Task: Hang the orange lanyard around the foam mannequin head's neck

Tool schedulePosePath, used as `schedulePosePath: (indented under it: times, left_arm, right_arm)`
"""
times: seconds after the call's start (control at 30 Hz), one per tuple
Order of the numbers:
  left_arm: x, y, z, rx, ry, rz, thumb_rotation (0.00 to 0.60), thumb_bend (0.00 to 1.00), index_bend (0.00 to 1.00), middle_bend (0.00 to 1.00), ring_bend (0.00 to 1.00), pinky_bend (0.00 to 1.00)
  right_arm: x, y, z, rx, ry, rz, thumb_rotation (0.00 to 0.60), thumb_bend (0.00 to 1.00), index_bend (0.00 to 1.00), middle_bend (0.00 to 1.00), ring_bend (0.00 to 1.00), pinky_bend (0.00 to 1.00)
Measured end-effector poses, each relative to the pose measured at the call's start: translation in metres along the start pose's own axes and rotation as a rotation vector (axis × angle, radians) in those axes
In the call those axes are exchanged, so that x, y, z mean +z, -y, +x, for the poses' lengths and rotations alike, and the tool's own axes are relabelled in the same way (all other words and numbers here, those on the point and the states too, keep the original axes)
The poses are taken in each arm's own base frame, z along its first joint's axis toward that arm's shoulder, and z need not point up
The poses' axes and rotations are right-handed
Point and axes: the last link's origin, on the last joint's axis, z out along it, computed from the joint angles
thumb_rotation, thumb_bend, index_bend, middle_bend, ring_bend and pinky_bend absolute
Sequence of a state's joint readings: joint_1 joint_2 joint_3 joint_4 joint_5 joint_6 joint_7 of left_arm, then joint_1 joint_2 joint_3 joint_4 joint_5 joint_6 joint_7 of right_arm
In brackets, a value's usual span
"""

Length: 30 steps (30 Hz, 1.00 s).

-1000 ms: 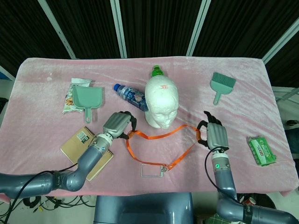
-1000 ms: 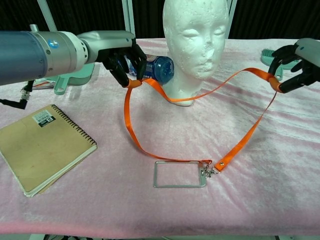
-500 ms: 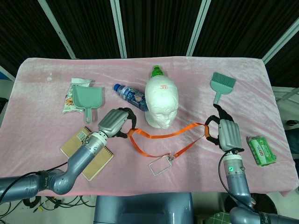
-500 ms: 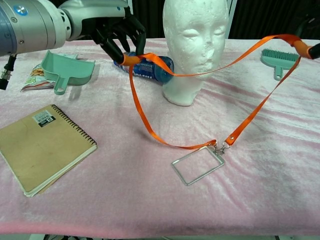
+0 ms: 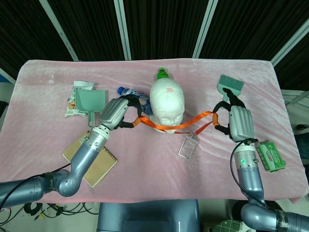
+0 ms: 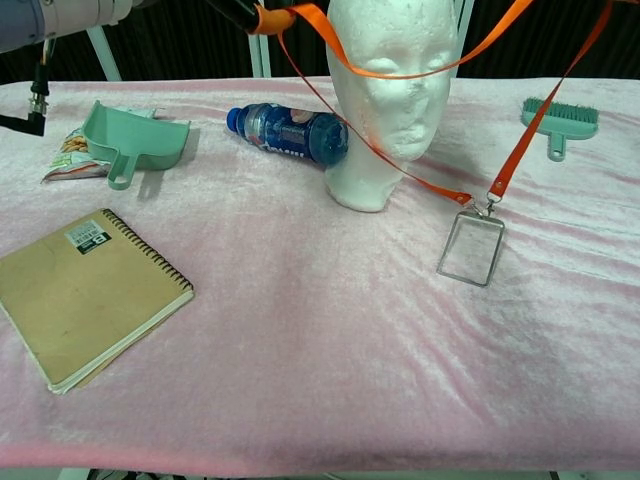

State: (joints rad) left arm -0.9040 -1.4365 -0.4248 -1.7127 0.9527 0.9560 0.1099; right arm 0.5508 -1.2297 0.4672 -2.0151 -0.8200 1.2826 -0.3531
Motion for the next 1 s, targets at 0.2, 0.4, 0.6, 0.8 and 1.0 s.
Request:
schedulePosePath:
  times: [0.2, 0.4, 0.6, 0.8, 1.0]
  left_arm:
    - [0.007, 0.007, 0.01, -0.09, -0.071, 0.021, 0.6, 0.45, 0.61, 0.47, 0.23, 0.27]
    - [0.015, 0.016, 0.016, -0.142, -0.118, 0.048, 0.6, 0.45, 0.59, 0.48, 0.23, 0.27]
    - [0.024, 0.019, 0.019, -0.187, -0.153, 0.064, 0.6, 0.43, 0.57, 0.48, 0.23, 0.27]
    - [0.031, 0.02, 0.02, -0.236, -0.183, 0.064, 0.6, 0.41, 0.54, 0.49, 0.23, 0.28]
    - [0.036, 0.02, 0.02, -0.294, -0.201, 0.074, 0.6, 0.41, 0.54, 0.49, 0.23, 0.28]
  right_arm:
    - [0.011, 0.002, 0.005, 0.024, 0.026, -0.014, 0.6, 0.49, 0.84, 0.11, 0.15, 0.18]
    - [0.021, 0.006, 0.008, 0.043, 0.037, -0.008, 0.6, 0.49, 0.84, 0.11, 0.15, 0.18]
    - [0.029, 0.015, 0.013, 0.06, 0.03, 0.016, 0.6, 0.49, 0.85, 0.11, 0.15, 0.18]
    - [0.035, 0.025, 0.019, 0.09, 0.018, 0.039, 0.6, 0.51, 0.84, 0.11, 0.15, 0.18]
    - [0.046, 0.028, 0.023, 0.109, -0.001, 0.032, 0.6, 0.51, 0.84, 0.11, 0.15, 0.18]
